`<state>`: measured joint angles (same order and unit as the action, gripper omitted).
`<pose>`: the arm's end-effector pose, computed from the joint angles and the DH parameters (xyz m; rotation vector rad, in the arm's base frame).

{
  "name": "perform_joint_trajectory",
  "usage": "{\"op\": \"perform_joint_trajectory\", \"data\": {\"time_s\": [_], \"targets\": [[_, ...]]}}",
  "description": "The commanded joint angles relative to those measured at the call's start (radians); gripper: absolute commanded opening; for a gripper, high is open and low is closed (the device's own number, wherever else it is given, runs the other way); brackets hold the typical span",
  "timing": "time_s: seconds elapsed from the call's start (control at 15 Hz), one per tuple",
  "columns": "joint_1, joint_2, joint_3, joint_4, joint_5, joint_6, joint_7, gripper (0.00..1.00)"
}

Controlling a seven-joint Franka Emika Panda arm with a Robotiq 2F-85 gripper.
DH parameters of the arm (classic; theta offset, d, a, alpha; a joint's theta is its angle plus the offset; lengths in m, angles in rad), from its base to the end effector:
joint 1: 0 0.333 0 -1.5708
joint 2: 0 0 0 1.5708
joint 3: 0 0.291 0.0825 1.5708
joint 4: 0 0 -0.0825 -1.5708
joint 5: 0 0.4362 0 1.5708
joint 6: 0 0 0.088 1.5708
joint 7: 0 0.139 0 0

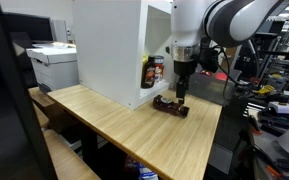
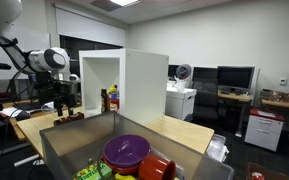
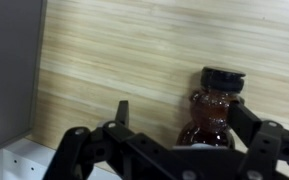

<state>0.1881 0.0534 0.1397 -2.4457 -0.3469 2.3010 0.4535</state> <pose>0.4651 0.1433 0.1675 2.8487 0.1896 -0.1339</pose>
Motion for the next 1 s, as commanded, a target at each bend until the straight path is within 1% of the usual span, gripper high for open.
{"op": "perform_joint_trajectory", "data": {"time_s": [0.0, 0.2, 0.4, 0.47, 0.93], "targets": [[-0.008, -0.004, -0.005, -0.037, -0.049, 0.048, -0.022, 1.00], [-0.002, 0.001, -0.001, -0.033, -0.067, 0.057, -0.024, 1.00], [0.007, -0.024, 0.012, -0.035, -0.072, 0.061, -0.025, 1.00], [0.011, -0.021, 0.021, -0.034, -0.051, 0.081, -0.044, 1.00], [0.021, 0.008, 0.044, -0.033, -0.006, 0.166, -0.110, 1.00]]}}
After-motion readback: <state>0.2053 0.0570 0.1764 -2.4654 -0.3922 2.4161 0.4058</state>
